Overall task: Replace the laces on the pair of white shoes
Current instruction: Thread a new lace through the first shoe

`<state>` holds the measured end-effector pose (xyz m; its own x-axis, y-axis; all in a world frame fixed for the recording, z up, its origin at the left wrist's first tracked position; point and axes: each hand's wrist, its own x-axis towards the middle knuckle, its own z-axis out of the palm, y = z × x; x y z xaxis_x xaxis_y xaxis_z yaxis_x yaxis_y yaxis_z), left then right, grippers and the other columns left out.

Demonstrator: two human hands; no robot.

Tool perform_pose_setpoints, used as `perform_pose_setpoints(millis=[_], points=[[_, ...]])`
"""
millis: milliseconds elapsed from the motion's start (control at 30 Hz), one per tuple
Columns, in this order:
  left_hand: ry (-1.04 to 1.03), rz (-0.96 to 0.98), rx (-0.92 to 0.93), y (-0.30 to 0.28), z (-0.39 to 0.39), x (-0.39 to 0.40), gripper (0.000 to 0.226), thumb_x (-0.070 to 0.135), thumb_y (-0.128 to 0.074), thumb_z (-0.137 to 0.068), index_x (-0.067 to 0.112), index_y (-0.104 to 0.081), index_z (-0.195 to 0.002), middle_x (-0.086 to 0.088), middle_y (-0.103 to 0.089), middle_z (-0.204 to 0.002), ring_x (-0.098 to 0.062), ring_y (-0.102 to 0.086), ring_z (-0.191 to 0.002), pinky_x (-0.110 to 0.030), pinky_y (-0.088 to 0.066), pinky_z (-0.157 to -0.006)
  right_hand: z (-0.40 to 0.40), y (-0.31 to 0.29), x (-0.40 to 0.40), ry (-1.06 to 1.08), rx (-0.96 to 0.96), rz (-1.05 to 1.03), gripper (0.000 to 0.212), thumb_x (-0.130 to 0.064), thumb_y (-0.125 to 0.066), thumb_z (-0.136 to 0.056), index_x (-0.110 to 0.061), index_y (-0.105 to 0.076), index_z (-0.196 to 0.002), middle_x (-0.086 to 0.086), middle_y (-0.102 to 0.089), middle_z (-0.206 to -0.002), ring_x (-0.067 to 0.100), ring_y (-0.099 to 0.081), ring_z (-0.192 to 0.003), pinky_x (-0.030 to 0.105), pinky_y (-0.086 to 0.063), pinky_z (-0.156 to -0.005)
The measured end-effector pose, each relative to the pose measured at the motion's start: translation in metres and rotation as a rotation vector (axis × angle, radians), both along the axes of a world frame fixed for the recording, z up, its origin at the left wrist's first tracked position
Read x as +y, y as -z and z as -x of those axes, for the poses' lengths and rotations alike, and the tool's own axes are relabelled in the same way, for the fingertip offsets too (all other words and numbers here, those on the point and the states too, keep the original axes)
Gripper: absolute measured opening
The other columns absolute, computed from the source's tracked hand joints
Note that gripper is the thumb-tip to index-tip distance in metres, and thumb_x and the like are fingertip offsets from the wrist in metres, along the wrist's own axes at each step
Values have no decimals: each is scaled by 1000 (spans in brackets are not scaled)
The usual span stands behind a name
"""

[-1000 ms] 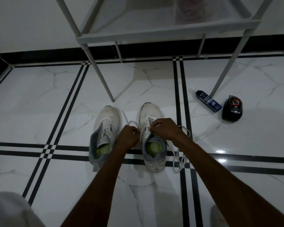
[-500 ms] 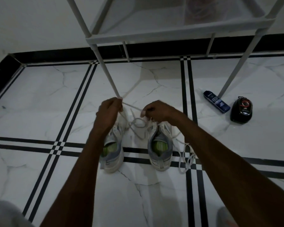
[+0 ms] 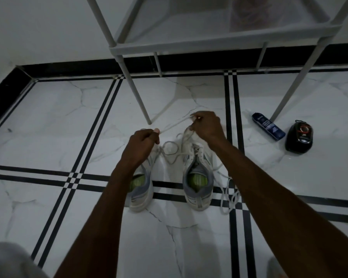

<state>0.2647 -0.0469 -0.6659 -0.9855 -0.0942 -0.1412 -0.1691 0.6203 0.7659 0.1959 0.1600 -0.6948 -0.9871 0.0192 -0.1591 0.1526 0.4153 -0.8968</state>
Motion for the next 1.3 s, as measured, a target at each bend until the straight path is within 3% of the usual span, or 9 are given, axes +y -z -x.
perform_pose_setpoints(millis=[100, 200, 367, 500, 733, 900, 1033, 1167, 1300], points=[[7, 7, 12, 0, 1, -1, 44, 37, -48, -106, 19, -63, -68, 6, -56, -70, -7, -49, -61, -27, -34, -59, 0, -4, 4, -208, 0, 50, 57, -20, -71, -91, -21, -47, -143, 9, -73, -99, 19, -67, -84, 27, -55, -72], [27, 45, -1, 3, 3, 8, 44, 36, -49, -106, 18, -65, -69, 0, -64, -74, -14, -57, -68, -30, -38, -64, -17, -12, -16, -590, -71, 14, 32, -20, -69, -93, -17, -63, -124, 7, -77, -87, 17, -67, -65, 26, -57, -58], [31, 59, -4, 7, 1, 4, 44, 40, -48, -105, 16, -67, -73, -4, -65, -75, -11, -54, -61, -28, -38, -61, -6, 10, -8, -169, 38, -97, 18, -1, -69, -85, -8, -75, -101, 11, -75, -94, 10, -69, -72, 21, -56, -66], [69, 109, 37, 11, 5, 1, 41, 38, -50, -105, 22, -67, -71, 3, -65, -73, -5, -59, -66, -24, -41, -63, -15, 6, -15, -418, 56, -60, 35, -16, -67, -93, -21, -62, -128, 3, -76, -84, -8, -61, -56, 5, -42, -50], [12, 168, 225, 19, 11, 3, 24, 39, -69, -95, 17, -71, -84, 12, -67, -75, 6, -60, -66, -4, -40, -61, -25, 11, -29, -414, 28, -37, 19, -19, -60, -98, -11, -77, -100, 3, -75, -74, -7, -58, -50, 10, -42, -51], [-224, -384, 149, 26, 4, 16, 24, 31, -79, -88, 8, -73, -91, 0, -76, -90, -7, -66, -77, -28, -51, -73, -31, 10, -30, -423, -54, 10, 22, -28, -62, -97, -16, -76, -109, -1, -75, -76, -5, -60, -53, 17, -51, -60], [-312, -592, 110, 29, 5, 27, 21, 27, -79, -88, 8, -70, -91, -6, -78, -94, -13, -67, -76, -24, -46, -59, -39, 12, -10, -283, -130, 104, 44, -14, -66, -93, -16, -58, -136, 8, -75, -97, 9, -65, -71, 14, -49, -57], [-252, -542, 124, 38, 7, 36, 30, 24, -79, -88, -4, -70, -94, -11, -78, -88, -15, -62, -61, -21, -42, -50, -46, 19, 38, -74, -182, -62, 42, -21, -76, -82, -16, -63, -122, 9, -71, -103, 8, -63, -70, 10, -44, -52], [-133, -372, 172, 52, 6, 52, 18, 21, -82, -84, 4, -78, -88, -8, -78, -82, -12, -71, -70, -21, -53, -63, -64, 17, 49, -316, -338, -324, 52, -40, -80, -76, -19, -58, -117, 5, -65, -112, 16, -62, -97, 21, -46, -69]])
